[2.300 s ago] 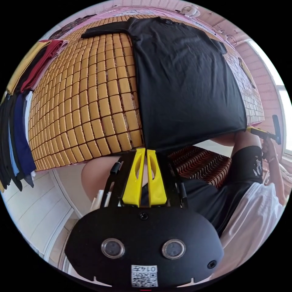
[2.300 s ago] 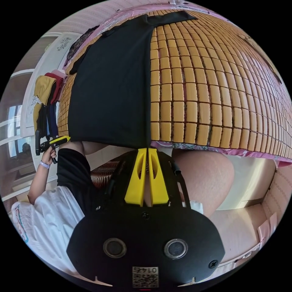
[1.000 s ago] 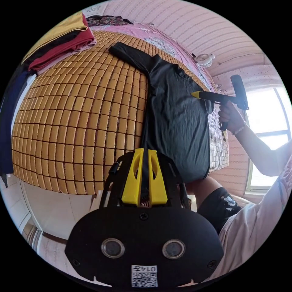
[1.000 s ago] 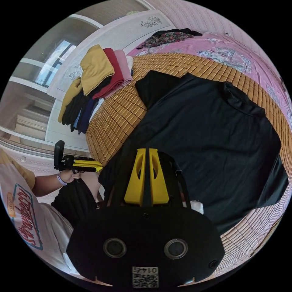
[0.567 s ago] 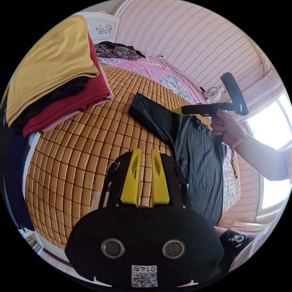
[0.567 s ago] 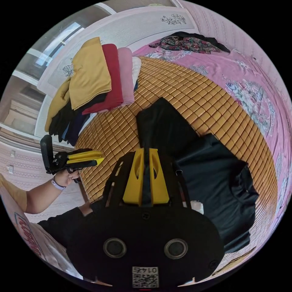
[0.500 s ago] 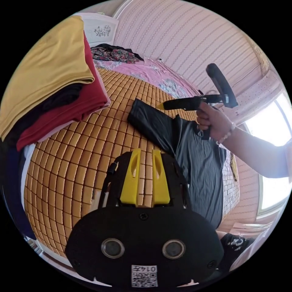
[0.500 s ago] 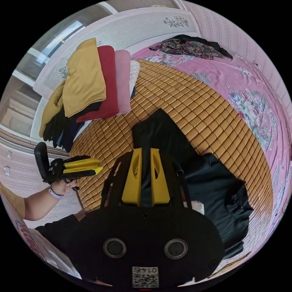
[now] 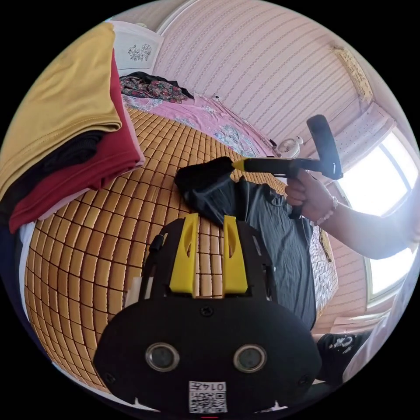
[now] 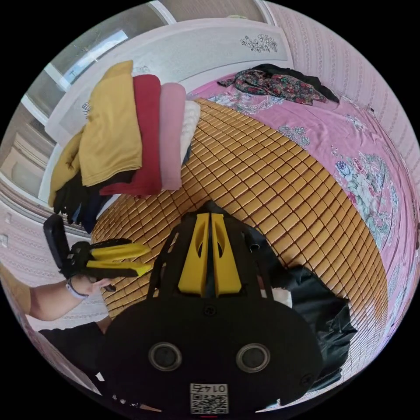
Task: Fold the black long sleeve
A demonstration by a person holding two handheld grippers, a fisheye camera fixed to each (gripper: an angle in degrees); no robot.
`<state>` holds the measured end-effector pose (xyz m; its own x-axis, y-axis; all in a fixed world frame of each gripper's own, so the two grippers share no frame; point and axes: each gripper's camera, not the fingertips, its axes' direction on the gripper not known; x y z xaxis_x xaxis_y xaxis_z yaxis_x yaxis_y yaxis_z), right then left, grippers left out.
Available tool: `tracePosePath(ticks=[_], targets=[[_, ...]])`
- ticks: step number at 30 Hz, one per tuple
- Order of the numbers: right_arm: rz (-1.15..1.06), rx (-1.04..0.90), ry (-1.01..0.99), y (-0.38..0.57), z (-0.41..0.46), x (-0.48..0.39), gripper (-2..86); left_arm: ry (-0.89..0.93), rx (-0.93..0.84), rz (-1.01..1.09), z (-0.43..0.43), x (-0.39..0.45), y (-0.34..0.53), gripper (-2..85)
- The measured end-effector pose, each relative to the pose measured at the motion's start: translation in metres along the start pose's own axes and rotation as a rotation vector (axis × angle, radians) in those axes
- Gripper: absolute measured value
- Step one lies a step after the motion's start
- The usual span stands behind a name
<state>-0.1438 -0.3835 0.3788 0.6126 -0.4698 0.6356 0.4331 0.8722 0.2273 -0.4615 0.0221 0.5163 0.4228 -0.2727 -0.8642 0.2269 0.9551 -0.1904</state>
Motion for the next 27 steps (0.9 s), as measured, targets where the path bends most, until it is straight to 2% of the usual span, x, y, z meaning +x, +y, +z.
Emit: tracePosePath(ticks=[5,9,15,21,24,27], targets=[[0.040,-0.062,0.036,0.079,-0.040,0.002,-0.8,0.029,-0.080,0.118,0.002,0.033,0.013,10.2],[0.314,-0.150,0.086,0.132,-0.039,0.040,-0.1,0.038,-0.141,0.150,0.017,0.049,0.014,10.3],[0.523,-0.035,-0.023,0.152,-0.039,0.058,4.7,0.014,-0.181,0.210,0.050,0.072,-0.008,10.1],[0.563,0.023,-0.040,0.130,-0.021,0.060,8.0,-0.005,-0.269,0.250,0.103,0.098,-0.025,9.8],[0.558,-0.079,0.012,0.118,-0.001,0.059,5.0,-0.079,-0.367,0.194,0.140,0.098,-0.025,8.3],[0.517,-0.086,0.065,0.111,-0.004,0.051,1.9,-0.164,-0.333,0.178,0.143,0.097,-0.025,1.8]])
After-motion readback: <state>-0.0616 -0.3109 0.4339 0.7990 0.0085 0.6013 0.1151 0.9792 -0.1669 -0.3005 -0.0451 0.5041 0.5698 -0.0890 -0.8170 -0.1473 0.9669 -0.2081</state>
